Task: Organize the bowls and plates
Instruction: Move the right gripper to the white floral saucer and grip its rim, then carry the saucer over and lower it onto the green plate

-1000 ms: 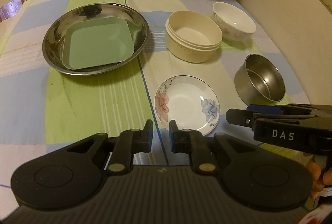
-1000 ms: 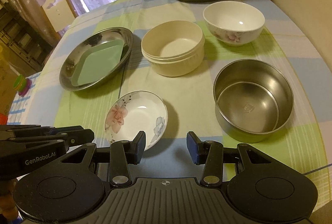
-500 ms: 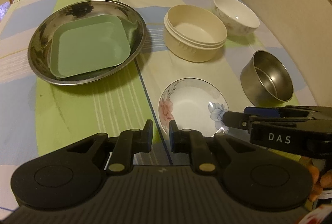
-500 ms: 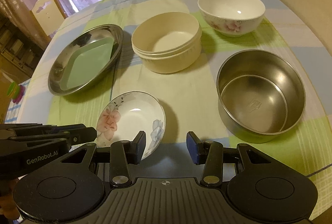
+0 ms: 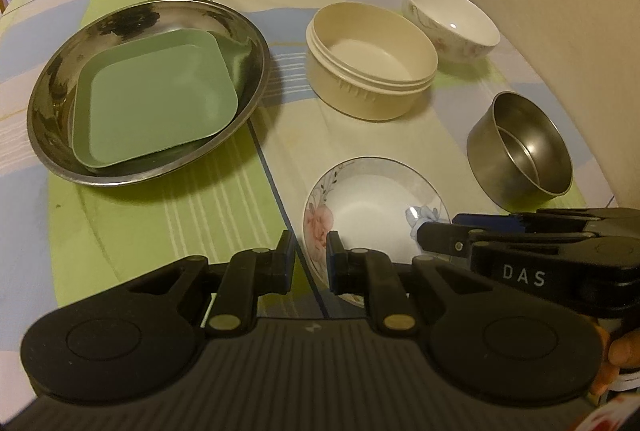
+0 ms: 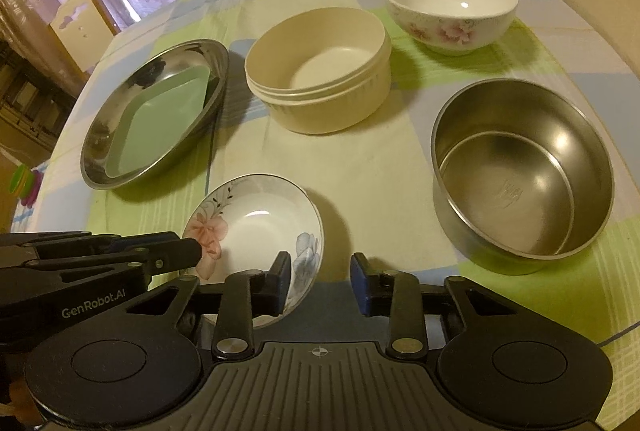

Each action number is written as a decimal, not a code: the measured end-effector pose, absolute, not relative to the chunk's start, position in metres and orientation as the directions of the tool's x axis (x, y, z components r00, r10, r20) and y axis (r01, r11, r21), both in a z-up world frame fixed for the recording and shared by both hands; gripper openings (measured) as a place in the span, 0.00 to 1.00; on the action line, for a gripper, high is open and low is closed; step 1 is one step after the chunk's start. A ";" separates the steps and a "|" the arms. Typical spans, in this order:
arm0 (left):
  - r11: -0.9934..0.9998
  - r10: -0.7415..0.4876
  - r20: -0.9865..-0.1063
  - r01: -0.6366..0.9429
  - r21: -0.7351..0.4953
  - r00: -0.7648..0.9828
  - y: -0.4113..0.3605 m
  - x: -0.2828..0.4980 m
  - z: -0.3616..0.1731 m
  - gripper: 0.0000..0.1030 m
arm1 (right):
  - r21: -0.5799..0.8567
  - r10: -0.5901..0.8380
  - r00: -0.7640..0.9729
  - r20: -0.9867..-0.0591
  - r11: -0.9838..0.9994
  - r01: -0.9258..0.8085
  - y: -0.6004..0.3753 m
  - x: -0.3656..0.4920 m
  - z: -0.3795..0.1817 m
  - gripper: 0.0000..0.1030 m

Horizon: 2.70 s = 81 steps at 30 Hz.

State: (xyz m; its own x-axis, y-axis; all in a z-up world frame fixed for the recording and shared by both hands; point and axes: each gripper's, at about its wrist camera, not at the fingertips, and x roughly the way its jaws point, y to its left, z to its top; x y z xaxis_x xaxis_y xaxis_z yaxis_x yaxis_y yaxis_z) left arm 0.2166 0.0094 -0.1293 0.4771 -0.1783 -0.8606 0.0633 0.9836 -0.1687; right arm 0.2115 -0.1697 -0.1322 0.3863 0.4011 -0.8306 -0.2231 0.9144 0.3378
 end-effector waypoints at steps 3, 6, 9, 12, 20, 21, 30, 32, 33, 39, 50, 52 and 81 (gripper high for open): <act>0.983 -0.182 -0.860 0.077 -0.165 0.477 0.008 0.218 -0.131 0.13 | 0.331 0.395 0.386 -0.834 0.917 -0.222 -0.168 0.212 -0.134 0.24; 0.984 -0.179 -0.859 0.090 -0.155 0.479 0.007 0.218 -0.133 0.13 | 0.328 0.393 0.385 -0.835 0.917 -0.225 -0.166 0.213 -0.134 0.17; 0.984 -0.178 -0.859 0.100 -0.148 0.480 0.006 0.218 -0.134 0.12 | 0.326 0.393 0.386 -0.834 0.917 -0.229 -0.165 0.213 -0.134 0.13; 0.983 -0.180 -0.862 0.104 -0.148 0.474 0.006 0.218 -0.136 0.08 | 0.322 0.393 0.388 -0.834 0.917 -0.235 -0.163 0.214 -0.134 0.10; 0.983 -0.183 -0.861 0.095 -0.156 0.474 0.007 0.218 -0.137 0.08 | 0.319 0.390 0.387 -0.835 0.918 -0.237 -0.162 0.214 -0.134 0.09; 0.983 -0.182 -0.861 0.094 -0.156 0.475 0.007 0.218 -0.136 0.08 | 0.318 0.390 0.387 -0.836 0.918 -0.237 -0.162 0.214 -0.134 0.09; 0.984 -0.177 -0.858 0.081 -0.158 0.483 0.012 0.215 -0.132 0.08 | 0.312 0.396 0.388 -0.832 0.913 -0.262 -0.158 0.218 -0.127 0.08; 0.985 -0.172 -0.855 0.074 -0.156 0.489 0.014 0.214 -0.129 0.08 | 0.312 0.400 0.388 -0.830 0.911 -0.270 -0.156 0.218 -0.124 0.08; 0.985 -0.170 -0.853 0.070 -0.156 0.494 0.016 0.214 -0.127 0.08 | 0.314 0.403 0.388 -0.829 0.909 -0.274 -0.155 0.219 -0.122 0.08; 0.987 -0.150 -0.837 0.032 -0.157 0.526 0.032 0.212 -0.114 0.08 | 0.324 0.433 0.392 -0.812 0.892 -0.314 -0.141 0.225 -0.111 0.08; 0.990 -0.075 -0.808 -0.056 -0.132 0.584 0.074 0.217 -0.092 0.08 | 0.333 0.494 0.393 -0.775 0.849 -0.410 -0.096 0.246 -0.092 0.08; 0.989 -0.060 -0.802 -0.073 -0.128 0.594 0.084 0.221 -0.090 0.08 | 0.327 0.502 0.398 -0.768 0.842 -0.429 -0.085 0.252 -0.088 0.08; 0.983 -0.015 -0.835 -0.143 -0.111 0.551 0.154 0.298 -0.129 0.08 | 0.312 0.473 0.367 -0.801 0.853 -0.419 -0.005 0.322 -0.123 0.08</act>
